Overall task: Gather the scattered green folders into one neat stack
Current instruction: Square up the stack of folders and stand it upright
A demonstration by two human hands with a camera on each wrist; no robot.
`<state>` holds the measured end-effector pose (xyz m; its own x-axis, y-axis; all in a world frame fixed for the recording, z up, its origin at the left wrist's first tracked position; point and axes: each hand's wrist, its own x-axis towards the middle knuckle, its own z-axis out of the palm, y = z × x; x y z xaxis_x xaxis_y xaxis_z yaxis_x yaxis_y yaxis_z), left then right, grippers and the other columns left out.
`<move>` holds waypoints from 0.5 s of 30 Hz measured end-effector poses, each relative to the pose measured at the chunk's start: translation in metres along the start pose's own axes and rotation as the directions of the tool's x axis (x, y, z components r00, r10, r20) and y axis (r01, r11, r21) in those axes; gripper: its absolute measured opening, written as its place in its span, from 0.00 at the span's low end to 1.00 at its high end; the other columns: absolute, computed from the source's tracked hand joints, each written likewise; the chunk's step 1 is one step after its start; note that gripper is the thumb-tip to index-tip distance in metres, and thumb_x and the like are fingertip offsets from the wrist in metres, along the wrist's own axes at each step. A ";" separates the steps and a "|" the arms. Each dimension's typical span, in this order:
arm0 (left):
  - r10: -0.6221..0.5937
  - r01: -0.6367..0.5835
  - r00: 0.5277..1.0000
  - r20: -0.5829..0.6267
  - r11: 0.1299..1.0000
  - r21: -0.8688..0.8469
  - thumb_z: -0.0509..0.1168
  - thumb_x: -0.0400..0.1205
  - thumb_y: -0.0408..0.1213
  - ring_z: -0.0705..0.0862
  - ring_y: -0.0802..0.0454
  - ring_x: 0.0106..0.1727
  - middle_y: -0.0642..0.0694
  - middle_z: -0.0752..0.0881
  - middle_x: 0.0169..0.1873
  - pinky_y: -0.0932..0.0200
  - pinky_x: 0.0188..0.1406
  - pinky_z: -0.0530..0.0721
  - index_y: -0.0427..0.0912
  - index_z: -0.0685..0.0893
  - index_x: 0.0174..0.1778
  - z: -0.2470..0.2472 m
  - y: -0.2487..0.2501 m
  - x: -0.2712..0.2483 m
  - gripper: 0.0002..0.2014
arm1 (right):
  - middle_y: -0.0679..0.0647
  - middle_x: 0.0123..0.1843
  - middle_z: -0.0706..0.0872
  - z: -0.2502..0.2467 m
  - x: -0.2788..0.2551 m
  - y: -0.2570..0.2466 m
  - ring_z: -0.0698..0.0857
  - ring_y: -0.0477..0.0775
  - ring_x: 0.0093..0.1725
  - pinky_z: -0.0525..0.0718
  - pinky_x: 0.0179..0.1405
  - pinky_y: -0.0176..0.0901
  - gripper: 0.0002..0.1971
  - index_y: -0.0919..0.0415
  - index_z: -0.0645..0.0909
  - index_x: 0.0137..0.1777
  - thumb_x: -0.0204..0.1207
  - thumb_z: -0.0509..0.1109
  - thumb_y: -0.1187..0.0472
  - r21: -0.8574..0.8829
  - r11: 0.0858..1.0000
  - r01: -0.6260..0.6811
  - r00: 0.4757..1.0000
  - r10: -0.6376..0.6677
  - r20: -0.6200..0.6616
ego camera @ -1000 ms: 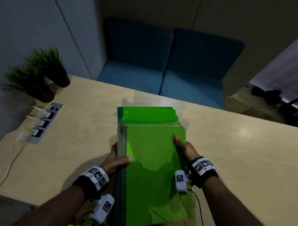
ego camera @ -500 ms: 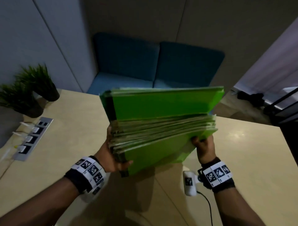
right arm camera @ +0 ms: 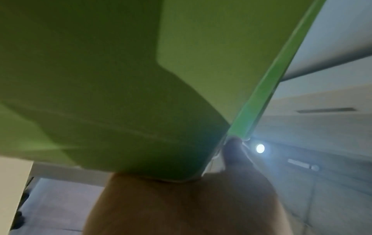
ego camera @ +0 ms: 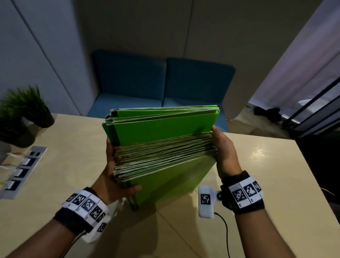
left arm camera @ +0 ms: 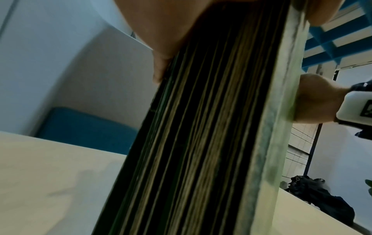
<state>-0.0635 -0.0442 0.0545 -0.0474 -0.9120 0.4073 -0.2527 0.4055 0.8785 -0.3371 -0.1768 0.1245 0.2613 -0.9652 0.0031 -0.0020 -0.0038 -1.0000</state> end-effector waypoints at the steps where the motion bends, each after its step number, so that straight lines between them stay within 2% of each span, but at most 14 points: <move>1: 0.005 -0.005 1.000 -0.008 1.000 -0.014 0.78 0.53 0.09 0.68 0.64 0.78 0.65 0.66 0.78 0.67 0.73 0.71 0.48 0.27 0.79 0.000 -0.002 -0.001 0.75 | 0.55 0.58 0.90 0.002 0.002 0.002 0.87 0.59 0.60 0.80 0.66 0.64 0.33 0.56 0.84 0.65 0.72 0.66 0.31 -0.054 0.998 -0.015 0.998 0.012 -0.054; 2: -0.007 0.007 1.000 0.011 0.999 -0.036 0.77 0.52 0.07 0.68 0.60 0.79 0.62 0.66 0.79 0.65 0.74 0.71 0.45 0.27 0.78 -0.001 0.001 0.000 0.75 | 0.55 0.56 0.91 0.003 0.006 0.004 0.88 0.58 0.59 0.81 0.66 0.64 0.29 0.56 0.85 0.64 0.73 0.67 0.36 -0.089 0.996 -0.019 0.996 0.010 -0.093; 4: -0.022 0.023 1.000 0.016 0.998 -0.054 0.80 0.53 0.12 0.68 0.55 0.79 0.57 0.66 0.79 0.60 0.75 0.71 0.43 0.27 0.79 -0.003 0.007 0.004 0.75 | 0.52 0.56 0.91 0.002 0.010 0.007 0.88 0.54 0.57 0.82 0.63 0.57 0.20 0.59 0.84 0.67 0.80 0.65 0.51 -0.054 0.997 -0.050 0.993 0.043 -0.112; 6: -0.059 0.059 0.998 -0.003 0.996 -0.074 0.81 0.55 0.17 0.68 0.52 0.79 0.56 0.66 0.80 0.56 0.75 0.72 0.36 0.26 0.79 -0.003 0.006 0.004 0.74 | 0.53 0.62 0.89 -0.005 0.011 0.007 0.86 0.52 0.62 0.79 0.65 0.51 0.19 0.61 0.78 0.73 0.84 0.61 0.62 0.093 0.988 -0.124 0.992 0.124 0.011; 7: -0.067 0.066 0.998 -0.009 0.995 -0.078 0.81 0.55 0.19 0.69 0.51 0.79 0.56 0.66 0.80 0.55 0.75 0.73 0.34 0.26 0.79 -0.003 0.005 0.003 0.73 | 0.55 0.67 0.86 -0.010 0.011 0.005 0.84 0.55 0.67 0.77 0.69 0.52 0.21 0.60 0.74 0.76 0.84 0.60 0.62 0.132 0.977 -0.168 0.984 0.157 0.089; 8: -0.079 0.077 0.997 -0.025 0.996 -0.055 0.81 0.57 0.22 0.69 0.52 0.79 0.57 0.66 0.80 0.55 0.75 0.73 0.35 0.27 0.80 -0.002 0.007 0.001 0.73 | 0.56 0.71 0.83 -0.014 0.010 0.005 0.81 0.57 0.71 0.74 0.73 0.54 0.22 0.58 0.72 0.78 0.84 0.60 0.60 0.140 0.970 -0.198 0.973 0.178 0.147; 9: -0.077 0.076 0.996 -0.035 0.997 -0.029 0.81 0.59 0.25 0.69 0.54 0.79 0.58 0.67 0.79 0.56 0.74 0.74 0.41 0.28 0.82 0.000 0.008 0.000 0.72 | 0.55 0.73 0.81 -0.017 0.010 0.005 0.79 0.57 0.73 0.71 0.76 0.57 0.23 0.57 0.72 0.78 0.84 0.60 0.56 0.120 0.970 -0.210 0.968 0.189 0.165; 11: -0.075 0.074 0.996 -0.049 0.997 -0.021 0.78 0.61 0.31 0.69 0.60 0.78 0.64 0.67 0.78 0.62 0.73 0.73 0.57 0.35 0.83 0.003 0.017 0.001 0.66 | 0.52 0.73 0.81 -0.016 0.007 0.002 0.78 0.54 0.74 0.67 0.79 0.60 0.28 0.54 0.74 0.77 0.80 0.63 0.43 0.030 0.977 -0.209 0.967 0.202 0.157; 12: -0.068 0.066 0.996 -0.053 0.997 -0.032 0.77 0.62 0.32 0.69 0.62 0.77 0.66 0.66 0.78 0.65 0.73 0.72 0.61 0.38 0.83 0.005 0.020 0.001 0.64 | 0.51 0.72 0.82 -0.014 0.005 0.000 0.78 0.53 0.74 0.67 0.79 0.61 0.33 0.53 0.76 0.76 0.76 0.64 0.35 -0.019 0.978 -0.207 0.965 0.208 0.161; 13: -0.058 0.056 0.997 -0.060 0.998 -0.032 0.77 0.62 0.32 0.68 0.64 0.77 0.67 0.65 0.78 0.66 0.73 0.72 0.60 0.40 0.83 0.006 0.021 0.003 0.63 | 0.51 0.72 0.83 -0.013 0.004 -0.001 0.79 0.53 0.73 0.67 0.79 0.62 0.37 0.53 0.76 0.75 0.74 0.61 0.29 -0.063 0.979 -0.195 0.966 0.203 0.163; 15: -0.035 0.034 0.998 -0.059 0.999 -0.030 0.78 0.61 0.28 0.67 0.63 0.78 0.65 0.63 0.79 0.67 0.73 0.71 0.48 0.36 0.83 0.006 0.019 0.005 0.65 | 0.51 0.74 0.81 -0.011 0.000 -0.010 0.77 0.52 0.74 0.67 0.79 0.62 0.40 0.51 0.73 0.77 0.74 0.52 0.25 -0.141 0.985 -0.103 0.983 0.123 0.136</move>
<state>-0.0746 -0.0410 0.0718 0.0191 -0.9206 0.3901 -0.2247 0.3763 0.8988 -0.3477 -0.1796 0.1348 0.3881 -0.9138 -0.1198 -0.1650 0.0590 -0.9845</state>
